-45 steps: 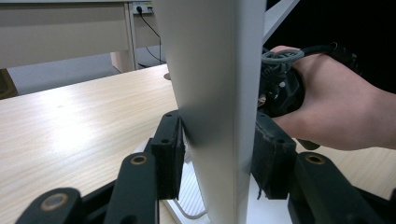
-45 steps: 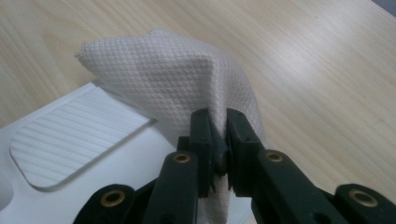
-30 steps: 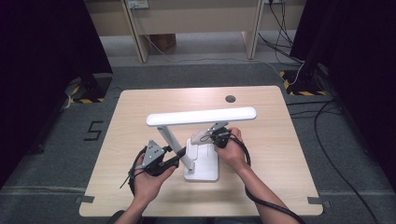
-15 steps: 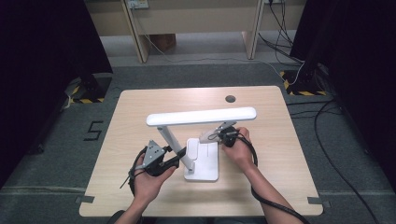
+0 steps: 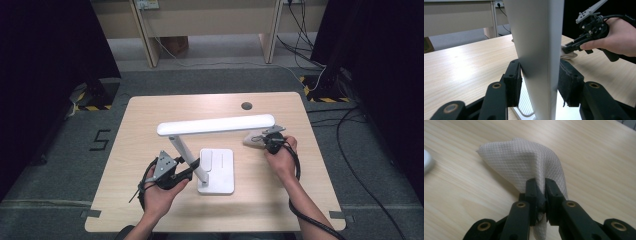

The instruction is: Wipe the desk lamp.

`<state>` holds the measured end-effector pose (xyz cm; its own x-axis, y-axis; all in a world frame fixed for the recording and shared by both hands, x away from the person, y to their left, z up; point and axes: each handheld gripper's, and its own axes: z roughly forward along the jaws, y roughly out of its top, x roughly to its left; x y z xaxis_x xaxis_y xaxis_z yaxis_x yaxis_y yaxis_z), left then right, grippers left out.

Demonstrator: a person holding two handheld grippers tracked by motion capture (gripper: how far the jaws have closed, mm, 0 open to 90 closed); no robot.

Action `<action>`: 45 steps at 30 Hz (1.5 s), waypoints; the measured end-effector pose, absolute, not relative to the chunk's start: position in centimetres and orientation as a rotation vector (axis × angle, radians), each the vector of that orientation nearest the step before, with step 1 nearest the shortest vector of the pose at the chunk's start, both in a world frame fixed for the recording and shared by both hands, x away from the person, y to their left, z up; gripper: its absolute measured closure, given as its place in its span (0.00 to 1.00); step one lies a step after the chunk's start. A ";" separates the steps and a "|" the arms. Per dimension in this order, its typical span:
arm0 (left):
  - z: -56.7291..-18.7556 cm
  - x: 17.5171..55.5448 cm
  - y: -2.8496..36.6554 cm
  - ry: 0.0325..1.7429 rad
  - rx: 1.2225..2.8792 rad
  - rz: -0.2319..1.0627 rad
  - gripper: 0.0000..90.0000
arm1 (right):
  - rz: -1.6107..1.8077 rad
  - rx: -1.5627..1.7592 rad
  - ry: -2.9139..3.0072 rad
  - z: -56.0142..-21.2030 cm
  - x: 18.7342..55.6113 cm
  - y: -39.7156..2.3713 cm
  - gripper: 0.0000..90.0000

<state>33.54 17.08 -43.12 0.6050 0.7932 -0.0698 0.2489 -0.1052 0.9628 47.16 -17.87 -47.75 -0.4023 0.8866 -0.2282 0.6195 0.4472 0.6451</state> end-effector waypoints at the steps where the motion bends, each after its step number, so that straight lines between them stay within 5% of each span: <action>1: -43.1 33.5 17.0 0.876 1.660 0.579 0.62 | 0.629 1.272 2.148 -48.0 47.1 -18.3 0.91; 7: -43.1 33.5 17.0 0.870 1.667 0.577 0.62 | 0.622 1.315 2.144 -49.0 46.7 -19.2 0.89; 15: -43.2 33.3 17.6 0.838 1.685 0.551 0.57 | 0.748 1.329 2.058 -47.6 45.2 -20.2 0.68; 19: -43.4 32.7 17.9 0.816 1.704 0.533 0.53 | 0.817 1.292 2.012 -46.1 43.4 -20.5 0.66; 33: -45.3 31.5 18.2 0.819 1.724 0.472 0.50 | 1.151 0.958 2.479 -48.9 34.4 -13.2 0.58; 45: -44.9 32.3 17.7 0.827 1.718 0.523 0.57 | 1.029 0.815 2.553 -51.0 33.7 -10.7 0.56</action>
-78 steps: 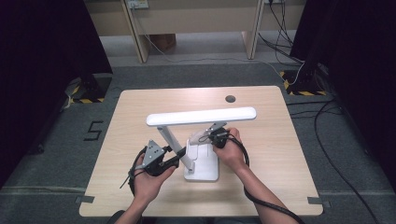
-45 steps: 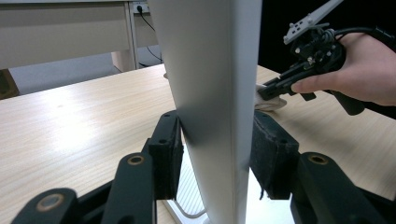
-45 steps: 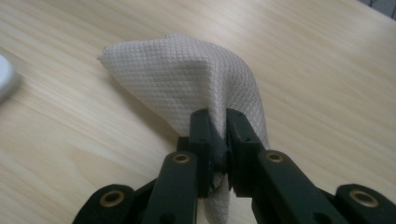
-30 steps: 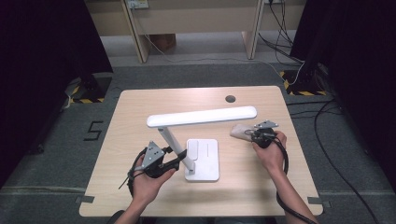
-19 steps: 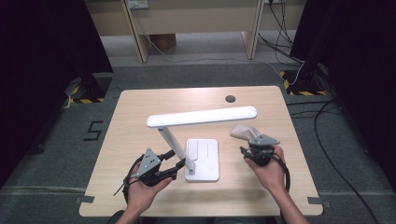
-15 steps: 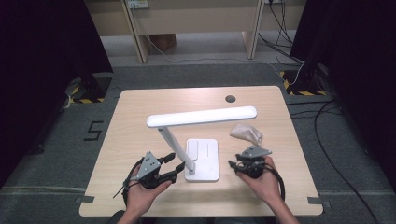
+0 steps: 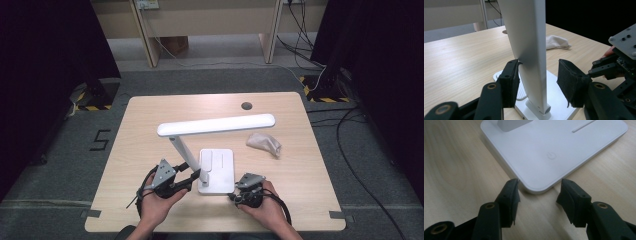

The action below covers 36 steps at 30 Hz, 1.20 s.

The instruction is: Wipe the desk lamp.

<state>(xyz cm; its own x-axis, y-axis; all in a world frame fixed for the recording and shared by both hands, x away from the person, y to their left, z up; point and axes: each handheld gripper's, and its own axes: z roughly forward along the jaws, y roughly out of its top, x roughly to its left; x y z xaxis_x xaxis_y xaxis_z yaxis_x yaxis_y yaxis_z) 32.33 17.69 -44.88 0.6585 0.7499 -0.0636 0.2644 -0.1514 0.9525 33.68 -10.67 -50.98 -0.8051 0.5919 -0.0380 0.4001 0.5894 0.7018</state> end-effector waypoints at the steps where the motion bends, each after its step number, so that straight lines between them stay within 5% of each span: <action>1: -44.9 32.4 17.7 0.830 1.718 0.527 0.58 | 1.015 0.814 2.554 -50.9 33.7 -10.6 0.57; 24: -44.7 34.8 18.0 0.896 1.696 0.579 0.66 | 1.032 0.793 2.533 -50.5 35.9 -9.0 0.62; 36: -44.9 33.9 18.7 0.885 1.682 0.562 0.55 | 1.134 0.830 2.474 -49.3 35.7 -10.6 0.63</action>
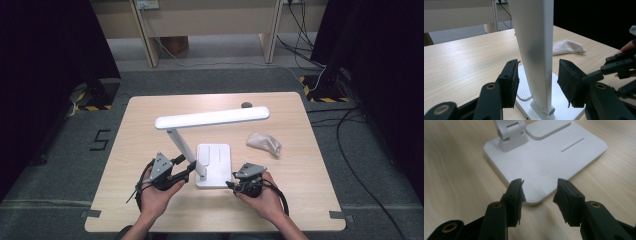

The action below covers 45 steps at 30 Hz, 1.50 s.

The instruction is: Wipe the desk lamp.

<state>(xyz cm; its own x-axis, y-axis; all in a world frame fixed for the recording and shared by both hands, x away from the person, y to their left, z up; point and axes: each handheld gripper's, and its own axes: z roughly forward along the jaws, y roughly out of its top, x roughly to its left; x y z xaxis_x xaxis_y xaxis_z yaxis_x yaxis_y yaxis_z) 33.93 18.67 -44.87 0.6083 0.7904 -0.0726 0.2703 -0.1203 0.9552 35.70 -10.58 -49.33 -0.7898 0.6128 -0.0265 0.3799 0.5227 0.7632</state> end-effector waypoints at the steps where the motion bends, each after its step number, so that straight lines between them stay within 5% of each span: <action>1: -44.9 33.8 18.7 0.886 1.684 0.559 0.54 | 1.140 0.838 2.469 -49.3 35.7 -10.8 0.63; 45: -50.6 33.1 25.1 1.074 1.747 0.587 0.50 | 1.141 1.189 2.134 -49.2 32.8 -23.4 0.64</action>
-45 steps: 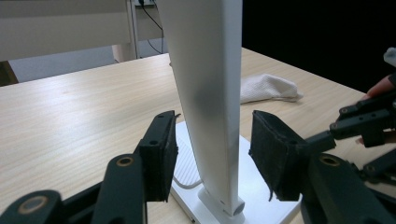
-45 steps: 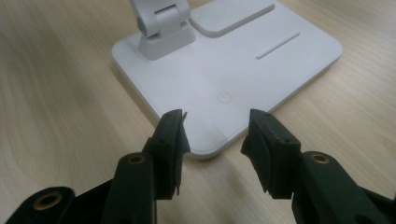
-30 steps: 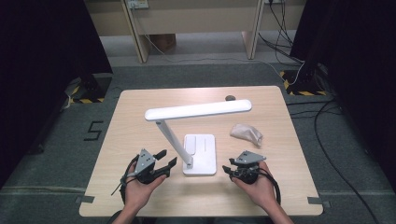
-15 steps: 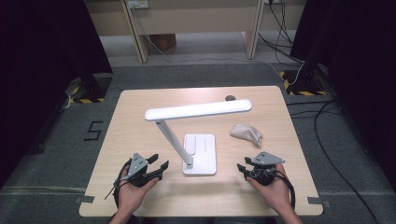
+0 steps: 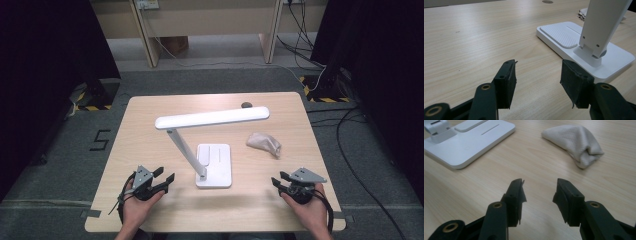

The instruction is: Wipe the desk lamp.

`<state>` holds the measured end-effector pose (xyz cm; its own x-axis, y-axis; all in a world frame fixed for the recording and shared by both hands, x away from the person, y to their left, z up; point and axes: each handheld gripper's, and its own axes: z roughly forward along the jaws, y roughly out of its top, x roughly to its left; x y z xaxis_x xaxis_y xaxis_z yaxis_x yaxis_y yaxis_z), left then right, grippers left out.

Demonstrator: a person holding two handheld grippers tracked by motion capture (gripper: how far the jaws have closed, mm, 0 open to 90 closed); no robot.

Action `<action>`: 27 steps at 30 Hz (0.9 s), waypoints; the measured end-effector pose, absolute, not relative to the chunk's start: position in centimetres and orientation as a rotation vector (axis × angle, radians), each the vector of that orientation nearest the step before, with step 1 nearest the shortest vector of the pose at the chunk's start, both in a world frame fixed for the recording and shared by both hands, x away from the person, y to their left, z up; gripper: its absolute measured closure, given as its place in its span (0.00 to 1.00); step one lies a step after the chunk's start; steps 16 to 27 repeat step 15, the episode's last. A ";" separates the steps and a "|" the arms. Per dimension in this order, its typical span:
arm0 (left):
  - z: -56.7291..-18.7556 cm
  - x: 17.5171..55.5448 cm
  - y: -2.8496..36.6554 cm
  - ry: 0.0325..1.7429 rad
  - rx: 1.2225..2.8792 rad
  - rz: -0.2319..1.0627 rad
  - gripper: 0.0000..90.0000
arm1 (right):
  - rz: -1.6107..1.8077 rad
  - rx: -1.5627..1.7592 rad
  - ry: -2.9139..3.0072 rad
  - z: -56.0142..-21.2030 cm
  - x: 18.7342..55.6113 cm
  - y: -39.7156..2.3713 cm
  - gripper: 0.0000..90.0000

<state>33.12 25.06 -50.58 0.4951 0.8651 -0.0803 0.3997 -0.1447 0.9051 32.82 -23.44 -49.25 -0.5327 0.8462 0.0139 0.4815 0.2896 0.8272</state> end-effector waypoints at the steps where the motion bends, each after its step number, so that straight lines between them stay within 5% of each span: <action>1: -50.7 33.1 25.1 1.074 1.745 0.587 0.50 | 1.145 1.201 2.117 -49.3 32.7 -23.8 0.64; 27: -50.9 32.7 24.3 1.030 1.753 0.545 0.49 | 1.251 1.319 1.959 -49.7 32.0 -25.5 0.67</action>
